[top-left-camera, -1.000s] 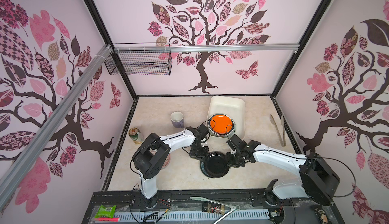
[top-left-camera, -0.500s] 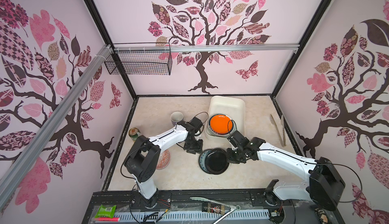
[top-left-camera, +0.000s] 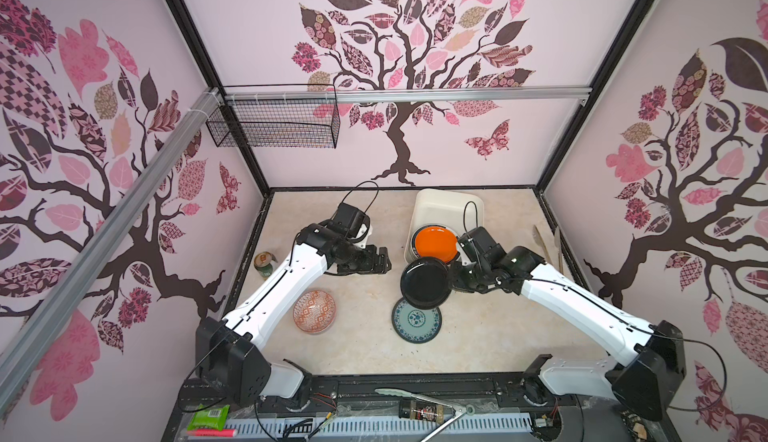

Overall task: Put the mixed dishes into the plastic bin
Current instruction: 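Carry the black plate into the bin with the right gripper while the left draws back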

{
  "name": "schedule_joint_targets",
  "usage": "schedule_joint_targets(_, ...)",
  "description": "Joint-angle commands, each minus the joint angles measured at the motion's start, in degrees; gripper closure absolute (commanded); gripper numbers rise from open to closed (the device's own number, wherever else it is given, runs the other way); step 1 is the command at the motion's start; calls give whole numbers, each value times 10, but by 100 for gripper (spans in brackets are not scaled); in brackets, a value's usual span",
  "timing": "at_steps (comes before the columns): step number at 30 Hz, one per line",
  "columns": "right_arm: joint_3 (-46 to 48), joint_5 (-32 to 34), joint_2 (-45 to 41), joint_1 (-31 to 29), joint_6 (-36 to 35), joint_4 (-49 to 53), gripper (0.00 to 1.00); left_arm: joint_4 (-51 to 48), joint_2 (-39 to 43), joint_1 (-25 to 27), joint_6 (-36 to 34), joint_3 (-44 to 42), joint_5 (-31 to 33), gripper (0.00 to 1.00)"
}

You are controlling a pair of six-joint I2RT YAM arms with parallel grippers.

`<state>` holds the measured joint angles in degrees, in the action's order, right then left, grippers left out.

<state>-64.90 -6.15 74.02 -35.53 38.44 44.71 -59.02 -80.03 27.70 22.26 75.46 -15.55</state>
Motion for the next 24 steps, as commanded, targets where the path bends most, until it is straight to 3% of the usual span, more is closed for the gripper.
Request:
schedule_joint_targets(1, -50, 0, 35, 32, -51, 19, 99, 3, 28, -2, -6, -29, 4, 2)
schedule_joint_targets(11, -141, -32, 148, 142, -121, -5, 99, 2, 61, -2, 6, -53, 14, 2)
schedule_joint_targets(24, -194, -78, 289, 227, -145, -71, 98, 5, 11, -2, 6, -29, 0, 2)
